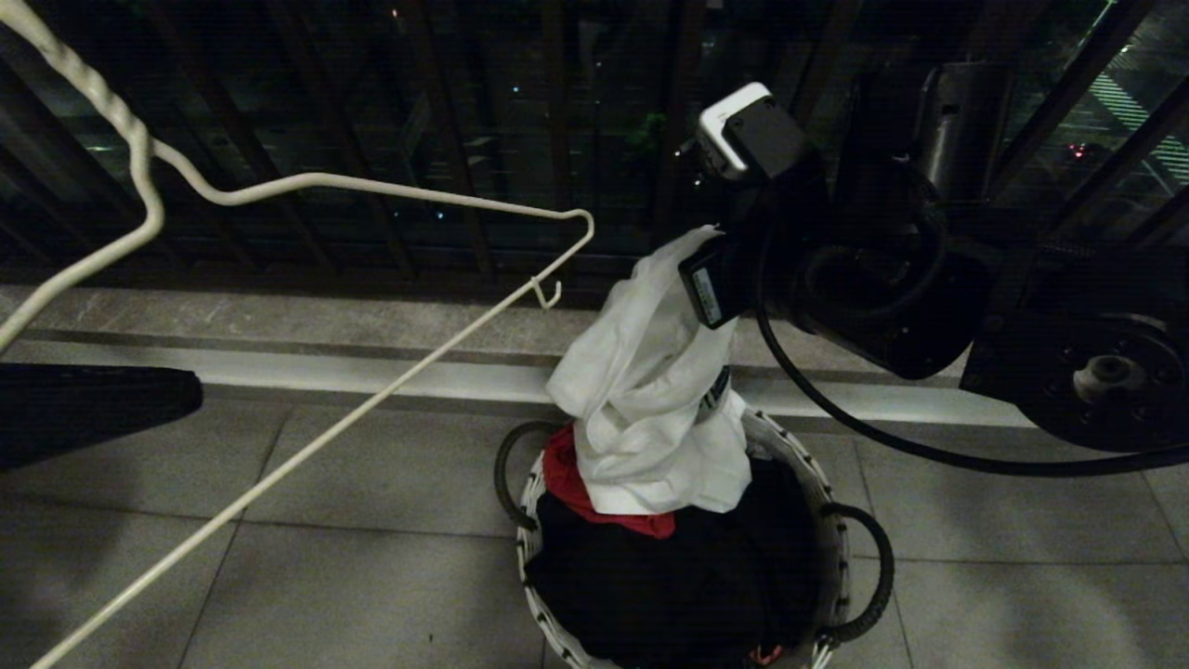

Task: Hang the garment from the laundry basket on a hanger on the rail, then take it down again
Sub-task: Hang the clothes on the clothes rack

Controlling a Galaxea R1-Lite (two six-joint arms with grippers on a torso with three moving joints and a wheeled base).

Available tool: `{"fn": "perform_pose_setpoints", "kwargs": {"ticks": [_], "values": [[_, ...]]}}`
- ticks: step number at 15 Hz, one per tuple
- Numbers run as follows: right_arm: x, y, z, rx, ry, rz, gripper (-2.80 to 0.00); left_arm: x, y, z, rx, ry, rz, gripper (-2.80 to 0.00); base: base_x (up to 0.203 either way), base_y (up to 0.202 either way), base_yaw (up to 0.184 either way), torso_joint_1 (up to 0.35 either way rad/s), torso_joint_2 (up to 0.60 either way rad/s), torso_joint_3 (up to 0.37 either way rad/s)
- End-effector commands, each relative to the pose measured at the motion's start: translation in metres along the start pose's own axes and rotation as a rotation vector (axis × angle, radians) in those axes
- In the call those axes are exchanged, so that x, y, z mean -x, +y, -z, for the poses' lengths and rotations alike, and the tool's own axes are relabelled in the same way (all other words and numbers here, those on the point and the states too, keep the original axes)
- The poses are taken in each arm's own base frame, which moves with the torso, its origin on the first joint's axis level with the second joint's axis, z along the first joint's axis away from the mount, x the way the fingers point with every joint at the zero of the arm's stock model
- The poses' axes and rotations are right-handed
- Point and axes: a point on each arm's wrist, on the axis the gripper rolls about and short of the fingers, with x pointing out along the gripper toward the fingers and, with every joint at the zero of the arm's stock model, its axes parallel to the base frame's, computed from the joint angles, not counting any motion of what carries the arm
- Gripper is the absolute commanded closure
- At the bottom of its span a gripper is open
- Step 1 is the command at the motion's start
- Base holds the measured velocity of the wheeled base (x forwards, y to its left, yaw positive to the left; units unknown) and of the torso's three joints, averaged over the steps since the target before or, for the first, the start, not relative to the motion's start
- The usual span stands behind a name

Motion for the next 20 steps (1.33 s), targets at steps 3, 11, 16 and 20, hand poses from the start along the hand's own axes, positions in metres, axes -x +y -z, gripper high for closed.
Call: {"fn": "perform_pose_setpoints", "kwargs": {"ticks": [3, 11, 16, 20], "values": [[0.004, -0.007, -0.017, -0.021, -0.051, 0.022, 0.00, -0.025, -0.003, 0.011, -0.007, 0.099, 0.030, 0.00, 0.000, 0.000, 0.000, 0.000, 0.00, 0.000], [0.014, -0.002, -0.043, -0.037, -0.102, -0.005, 0.00, -0.076, -0.008, 0.022, 0.029, 0.046, 0.050, 0.00, 0.000, 0.000, 0.000, 0.000, 0.00, 0.000], [0.026, 0.004, -0.060, -0.052, -0.138, -0.020, 0.00, -0.094, -0.008, 0.021, 0.040, 0.017, -0.071, 0.00, 0.000, 0.000, 0.000, 0.000, 0.00, 0.000], [0.033, 0.006, -0.064, -0.058, -0.150, -0.027, 0.00, -0.110, -0.007, 0.023, 0.038, -0.034, -0.188, 0.00, 0.000, 0.000, 0.000, 0.000, 0.00, 0.000]]}}
